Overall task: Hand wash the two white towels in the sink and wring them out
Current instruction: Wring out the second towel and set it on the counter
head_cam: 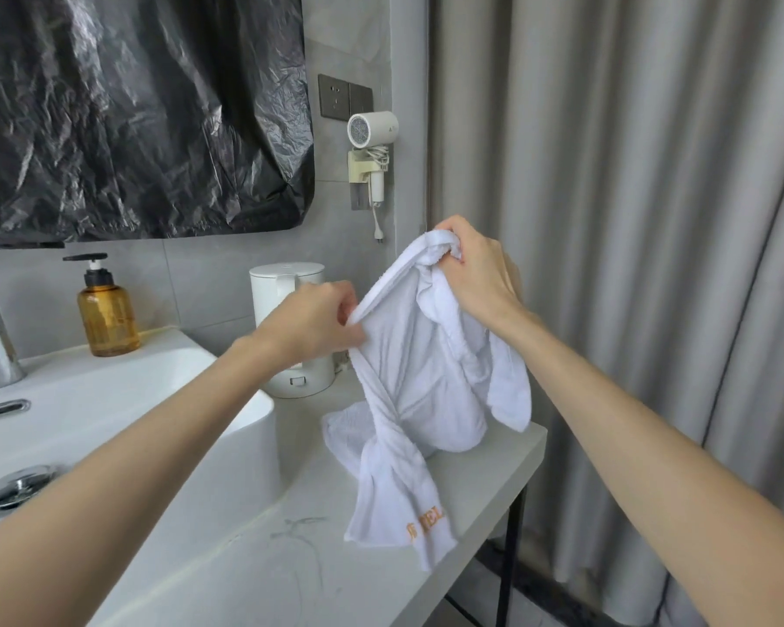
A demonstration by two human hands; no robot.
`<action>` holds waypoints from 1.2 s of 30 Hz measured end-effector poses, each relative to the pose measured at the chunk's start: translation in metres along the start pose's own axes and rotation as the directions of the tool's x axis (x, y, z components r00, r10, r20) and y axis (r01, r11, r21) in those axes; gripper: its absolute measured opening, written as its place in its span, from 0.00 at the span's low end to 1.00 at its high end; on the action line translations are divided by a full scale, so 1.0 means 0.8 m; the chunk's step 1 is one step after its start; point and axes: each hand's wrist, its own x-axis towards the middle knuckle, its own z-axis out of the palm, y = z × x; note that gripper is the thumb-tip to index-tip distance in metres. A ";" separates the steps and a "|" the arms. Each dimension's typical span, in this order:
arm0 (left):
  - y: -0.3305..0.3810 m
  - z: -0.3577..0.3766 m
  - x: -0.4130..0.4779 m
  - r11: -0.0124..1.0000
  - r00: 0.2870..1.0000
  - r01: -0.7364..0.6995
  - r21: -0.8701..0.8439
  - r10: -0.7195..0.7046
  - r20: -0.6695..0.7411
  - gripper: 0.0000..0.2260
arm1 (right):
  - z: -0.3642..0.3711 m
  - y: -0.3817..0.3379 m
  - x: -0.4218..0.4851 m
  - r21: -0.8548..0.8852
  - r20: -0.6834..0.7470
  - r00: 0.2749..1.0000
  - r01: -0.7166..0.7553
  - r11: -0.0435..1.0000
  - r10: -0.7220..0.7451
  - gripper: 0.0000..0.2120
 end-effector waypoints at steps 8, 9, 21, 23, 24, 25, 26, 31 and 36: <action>-0.004 0.023 -0.014 0.805 0.823 0.492 -0.332 -0.305 0.479 0.09 | -0.003 0.002 0.009 0.069 0.002 1.000 0.001 0.998 -0.001 0.11; -0.005 0.020 -0.016 0.769 0.801 0.521 -0.371 -0.290 0.524 0.08 | -0.001 0.013 0.010 0.080 0.048 0.998 -0.048 0.996 0.045 0.10; -0.066 0.005 0.027 0.003 0.812 0.507 -0.862 -0.337 0.476 0.09 | 0.036 0.077 0.004 0.423 0.439 0.861 -0.451 0.786 0.257 0.07; -0.068 0.021 0.020 0.094 0.790 0.551 -0.829 -0.381 0.481 0.09 | 0.036 0.082 -0.006 0.386 0.397 0.871 -0.446 0.808 0.291 0.07; -0.067 0.031 0.013 0.191 0.784 0.575 -0.796 -0.406 0.469 0.08 | 0.036 0.085 -0.012 0.357 0.388 0.878 -0.424 0.832 0.281 0.07; -0.070 0.043 0.006 0.292 0.791 0.580 -0.761 -0.424 0.441 0.07 | 0.035 0.086 -0.020 0.332 0.403 0.880 -0.396 0.856 0.251 0.08; -0.070 0.054 -0.002 0.376 0.804 0.575 -0.726 -0.424 0.417 0.06 | 0.036 0.088 -0.027 0.307 0.448 0.870 -0.364 0.879 0.204 0.09; -0.086 0.092 -0.034 0.894 0.918 0.376 -0.243 -0.323 0.231 0.07 | 0.045 0.089 -0.072 0.133 0.662 0.742 -0.260 0.956 0.109 0.18; -0.054 0.110 -0.086 0.946 0.989 0.108 0.307 -0.134 0.065 0.19 | 0.067 0.091 -0.112 0.070 0.691 0.707 -0.272 0.960 0.150 0.18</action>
